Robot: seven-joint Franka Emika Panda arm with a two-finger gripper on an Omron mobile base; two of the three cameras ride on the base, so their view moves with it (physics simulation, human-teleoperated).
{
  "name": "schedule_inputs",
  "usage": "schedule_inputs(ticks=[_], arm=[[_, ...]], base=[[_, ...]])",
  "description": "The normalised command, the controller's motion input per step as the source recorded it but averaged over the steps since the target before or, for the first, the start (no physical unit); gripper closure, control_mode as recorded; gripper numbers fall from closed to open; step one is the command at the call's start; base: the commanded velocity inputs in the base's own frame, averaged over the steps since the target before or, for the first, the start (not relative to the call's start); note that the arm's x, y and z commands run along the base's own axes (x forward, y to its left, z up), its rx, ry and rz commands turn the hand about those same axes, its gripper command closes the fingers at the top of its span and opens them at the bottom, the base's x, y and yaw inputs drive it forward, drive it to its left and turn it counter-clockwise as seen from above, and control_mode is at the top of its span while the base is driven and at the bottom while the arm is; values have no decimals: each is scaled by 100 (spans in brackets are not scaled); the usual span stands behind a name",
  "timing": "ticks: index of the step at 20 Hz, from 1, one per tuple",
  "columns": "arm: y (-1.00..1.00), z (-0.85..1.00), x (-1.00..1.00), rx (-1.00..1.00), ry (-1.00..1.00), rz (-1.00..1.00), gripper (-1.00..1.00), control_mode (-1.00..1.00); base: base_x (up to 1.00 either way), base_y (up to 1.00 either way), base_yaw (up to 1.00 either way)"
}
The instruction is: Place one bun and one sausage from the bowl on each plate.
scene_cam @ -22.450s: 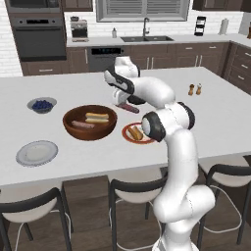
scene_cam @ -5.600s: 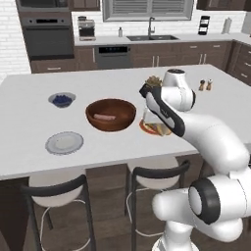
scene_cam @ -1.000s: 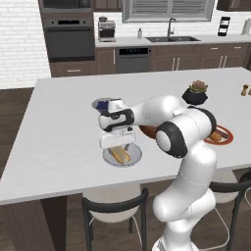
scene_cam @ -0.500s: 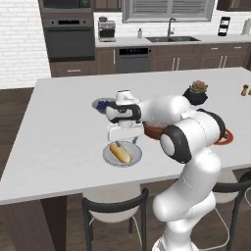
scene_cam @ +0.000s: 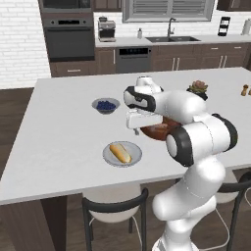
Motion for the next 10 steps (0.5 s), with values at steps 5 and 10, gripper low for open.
schedule_inputs(ticks=[5, 10], arm=[[-57, 17, 38, 0, 1, 15, -100, -100], [-50, 2, 42, 0, 0, 27, -100, -100]], base=[[0, 0, 0], [0, 0, 0]])
